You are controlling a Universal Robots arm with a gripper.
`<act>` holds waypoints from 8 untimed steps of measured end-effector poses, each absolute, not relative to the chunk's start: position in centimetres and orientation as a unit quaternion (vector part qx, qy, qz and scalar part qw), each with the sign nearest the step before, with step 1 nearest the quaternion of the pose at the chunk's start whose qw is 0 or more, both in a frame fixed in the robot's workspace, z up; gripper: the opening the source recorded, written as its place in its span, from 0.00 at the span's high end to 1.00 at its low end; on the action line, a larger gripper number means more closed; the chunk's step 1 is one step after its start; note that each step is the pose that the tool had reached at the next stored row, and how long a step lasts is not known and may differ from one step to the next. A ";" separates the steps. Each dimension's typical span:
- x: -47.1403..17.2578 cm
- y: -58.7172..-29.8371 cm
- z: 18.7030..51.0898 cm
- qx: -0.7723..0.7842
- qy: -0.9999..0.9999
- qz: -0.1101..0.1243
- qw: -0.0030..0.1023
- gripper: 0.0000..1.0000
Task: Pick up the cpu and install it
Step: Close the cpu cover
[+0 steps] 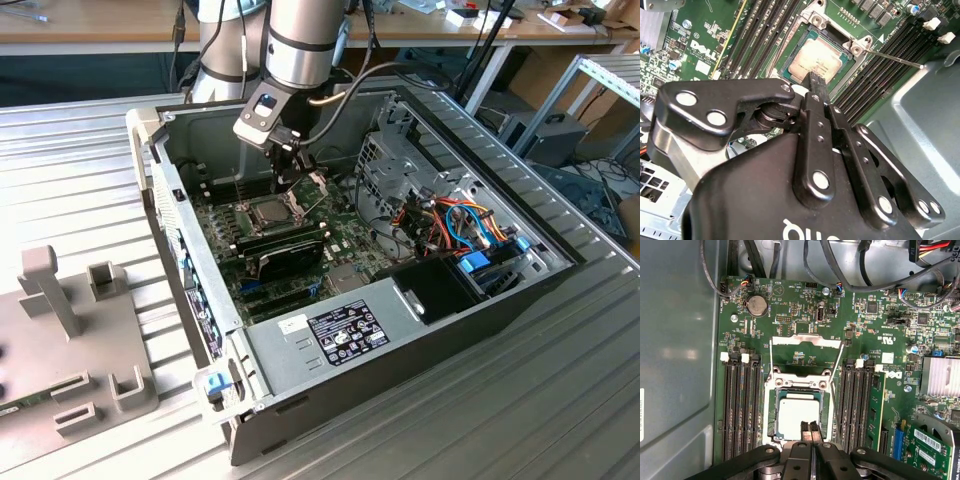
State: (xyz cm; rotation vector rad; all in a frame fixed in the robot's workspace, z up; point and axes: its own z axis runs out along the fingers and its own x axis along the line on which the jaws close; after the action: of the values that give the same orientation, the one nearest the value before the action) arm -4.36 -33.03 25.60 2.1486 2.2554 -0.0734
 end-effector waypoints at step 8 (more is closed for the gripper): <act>-4.4 -33.0 25.6 0.690 0.724 -0.023 0.013 0.89</act>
State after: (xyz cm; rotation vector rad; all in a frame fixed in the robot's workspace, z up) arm -4.36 -33.03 25.61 2.1484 2.2552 -0.0730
